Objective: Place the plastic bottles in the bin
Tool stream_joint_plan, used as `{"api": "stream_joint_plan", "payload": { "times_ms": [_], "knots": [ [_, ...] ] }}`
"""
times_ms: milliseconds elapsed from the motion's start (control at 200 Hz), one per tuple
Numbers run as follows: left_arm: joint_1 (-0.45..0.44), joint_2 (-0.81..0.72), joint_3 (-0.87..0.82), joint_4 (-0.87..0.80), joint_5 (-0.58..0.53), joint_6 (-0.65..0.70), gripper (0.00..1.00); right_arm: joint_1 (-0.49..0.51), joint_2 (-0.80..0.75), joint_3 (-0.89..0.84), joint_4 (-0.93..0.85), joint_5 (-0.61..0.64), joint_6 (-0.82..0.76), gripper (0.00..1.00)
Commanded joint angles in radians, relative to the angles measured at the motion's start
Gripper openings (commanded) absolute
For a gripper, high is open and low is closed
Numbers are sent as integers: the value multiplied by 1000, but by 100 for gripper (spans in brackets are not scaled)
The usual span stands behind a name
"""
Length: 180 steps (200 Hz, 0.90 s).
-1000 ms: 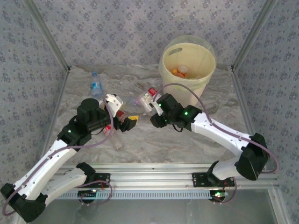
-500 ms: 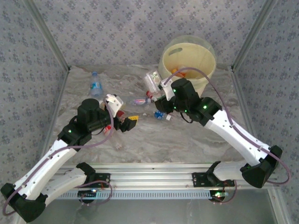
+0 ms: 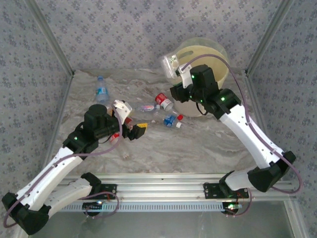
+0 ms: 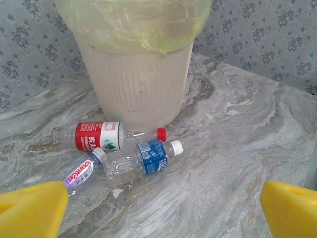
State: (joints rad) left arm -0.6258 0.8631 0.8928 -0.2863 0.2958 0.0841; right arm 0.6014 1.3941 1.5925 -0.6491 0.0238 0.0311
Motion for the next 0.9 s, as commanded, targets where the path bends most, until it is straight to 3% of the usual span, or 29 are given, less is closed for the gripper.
{"api": "stream_joint_plan", "payload": {
  "times_ms": [0, 345, 894],
  "knots": [
    [11, 25, -1, 29, -5, -18, 100, -26, 22, 61, -10, 26, -37, 35],
    [-4, 18, 3, 27, 8, -25, 100, -140, 159, 247, -84, 68, -41, 35],
    [-6, 25, 11, 17, -29, -28, 100, -284, 317, 394, -144, -8, -2, 35]
  ]
}}
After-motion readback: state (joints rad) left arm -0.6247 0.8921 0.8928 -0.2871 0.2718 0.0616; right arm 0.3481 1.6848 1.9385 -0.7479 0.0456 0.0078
